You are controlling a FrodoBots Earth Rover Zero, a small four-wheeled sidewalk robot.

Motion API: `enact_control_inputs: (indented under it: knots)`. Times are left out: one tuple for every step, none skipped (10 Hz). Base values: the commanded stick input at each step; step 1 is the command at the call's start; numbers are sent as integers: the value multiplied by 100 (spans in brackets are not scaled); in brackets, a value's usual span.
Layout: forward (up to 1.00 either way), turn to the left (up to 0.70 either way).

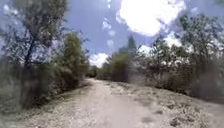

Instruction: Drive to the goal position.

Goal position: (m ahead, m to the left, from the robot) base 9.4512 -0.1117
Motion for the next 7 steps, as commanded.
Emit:
enact_control_inputs:
  knots:
    - [45,0]
    - [45,0]
    - [45,0]
    - [45,0]
    - [45,0]
    - [45,0]
    - [45,0]
